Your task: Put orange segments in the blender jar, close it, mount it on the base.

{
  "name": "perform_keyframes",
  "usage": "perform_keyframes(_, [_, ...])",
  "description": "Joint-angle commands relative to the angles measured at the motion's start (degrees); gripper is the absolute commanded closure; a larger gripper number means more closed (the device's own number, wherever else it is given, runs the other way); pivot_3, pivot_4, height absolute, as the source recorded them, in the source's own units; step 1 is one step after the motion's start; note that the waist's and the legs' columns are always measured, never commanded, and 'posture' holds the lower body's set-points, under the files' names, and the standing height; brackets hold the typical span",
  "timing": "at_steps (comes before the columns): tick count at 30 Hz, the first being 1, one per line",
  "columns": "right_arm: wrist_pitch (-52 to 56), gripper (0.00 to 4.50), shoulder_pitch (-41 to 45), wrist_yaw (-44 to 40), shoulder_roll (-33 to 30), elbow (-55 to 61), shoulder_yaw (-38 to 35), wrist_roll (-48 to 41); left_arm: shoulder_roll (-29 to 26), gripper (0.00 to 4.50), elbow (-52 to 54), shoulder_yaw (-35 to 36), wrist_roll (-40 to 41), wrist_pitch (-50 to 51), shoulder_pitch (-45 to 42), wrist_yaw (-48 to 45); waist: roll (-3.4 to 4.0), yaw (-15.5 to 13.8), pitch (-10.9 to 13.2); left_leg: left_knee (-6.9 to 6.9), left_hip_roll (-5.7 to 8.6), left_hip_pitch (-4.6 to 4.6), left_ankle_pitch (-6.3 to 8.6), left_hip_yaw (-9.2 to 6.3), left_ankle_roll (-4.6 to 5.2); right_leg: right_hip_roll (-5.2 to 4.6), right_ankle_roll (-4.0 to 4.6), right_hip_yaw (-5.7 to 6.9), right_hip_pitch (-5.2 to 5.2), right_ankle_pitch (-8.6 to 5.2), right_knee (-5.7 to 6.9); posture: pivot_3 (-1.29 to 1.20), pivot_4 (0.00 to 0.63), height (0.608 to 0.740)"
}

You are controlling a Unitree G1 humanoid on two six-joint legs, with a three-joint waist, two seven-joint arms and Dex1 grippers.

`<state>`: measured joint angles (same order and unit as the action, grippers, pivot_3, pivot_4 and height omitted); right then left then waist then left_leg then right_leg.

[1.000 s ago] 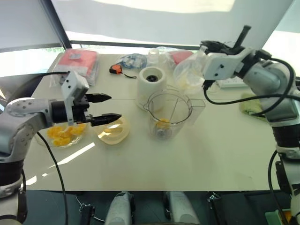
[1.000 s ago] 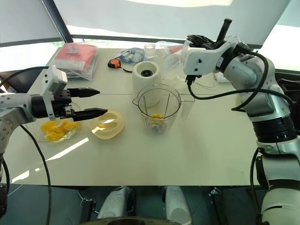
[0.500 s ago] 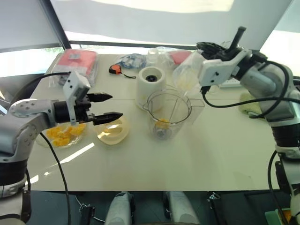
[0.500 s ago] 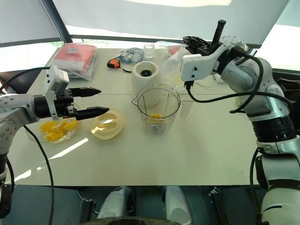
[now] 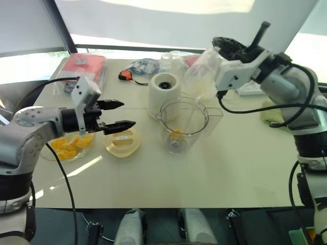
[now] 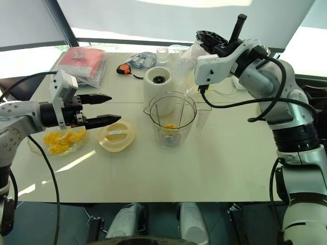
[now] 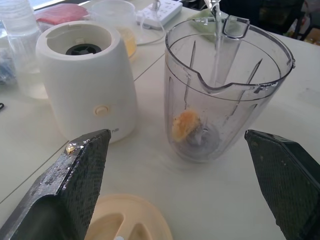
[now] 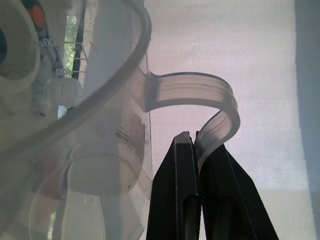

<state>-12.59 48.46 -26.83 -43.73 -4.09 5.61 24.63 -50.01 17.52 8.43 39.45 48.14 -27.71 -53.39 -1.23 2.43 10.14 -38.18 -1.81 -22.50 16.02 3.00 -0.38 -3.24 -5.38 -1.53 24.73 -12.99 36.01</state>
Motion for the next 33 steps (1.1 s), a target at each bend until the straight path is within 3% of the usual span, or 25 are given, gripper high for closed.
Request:
perform_keyframes(1, [13.5,4.46,-1.1,-4.4,3.7,4.9,-6.5,-11.7,-0.2,0.00,0.7,0.5,0.5,-0.2,-1.2,0.1,0.00,-0.1,0.0,-0.02,0.00,0.01,0.00,0.01,0.00,0.00,-0.02,0.00,-0.01,0.01,0.03,0.00,0.150,0.740])
perform_keyframes(7, [46.1,4.46,-0.8,-2.5,9.6,13.7,-19.5,-26.4,0.0,0.00,1.4,0.0,1.0,0.2,-1.5,0.1,0.01,-0.5,0.0,-0.02,-0.01,0.00,0.00,-0.05,0.00,-0.03,-0.19,0.03,-0.01,0.11,0.05,0.00,0.150,0.740])
perform_keyframes(13, [55.4,4.46,-3.1,12.2,16.2,12.7,-38.4,-33.5,3.0,0.00,4.7,1.5,4.9,3.2,-5.8,4.3,0.00,-1.7,0.0,-0.02,0.01,-0.01,0.00,-0.01,0.00,-0.05,-0.06,0.04,-0.01,0.05,0.04,0.00,0.150,0.740])
perform_keyframes(19, [55.0,4.46,-9.4,24.1,19.6,9.7,-44.6,-32.7,3.5,0.00,9.1,3.0,10.3,7.1,-7.7,8.2,0.03,-1.3,0.0,0.01,0.05,-0.02,0.00,0.01,-0.01,-0.07,-0.19,0.03,-0.01,0.12,0.00,0.00,0.150,0.740])
perform_keyframes(27, [36.5,4.46,-23.9,29.1,25.2,2.1,-41.7,-29.8,3.8,0.00,12.4,5.5,16.5,10.7,-5.1,13.9,0.08,-0.1,0.0,0.04,0.02,0.07,0.00,-0.08,0.00,0.04,-0.19,0.00,-0.05,0.12,0.07,0.00,0.150,0.740])
perform_keyframes(33, [22.0,4.46,-25.1,34.6,28.3,-10.2,-41.1,-30.6,1.9,0.00,11.7,5.7,15.3,9.6,-0.5,13.6,0.10,0.5,0.0,0.03,0.03,0.12,0.00,-0.07,0.00,0.02,-0.12,-0.15,-0.05,0.07,0.03,0.00,0.150,0.740])
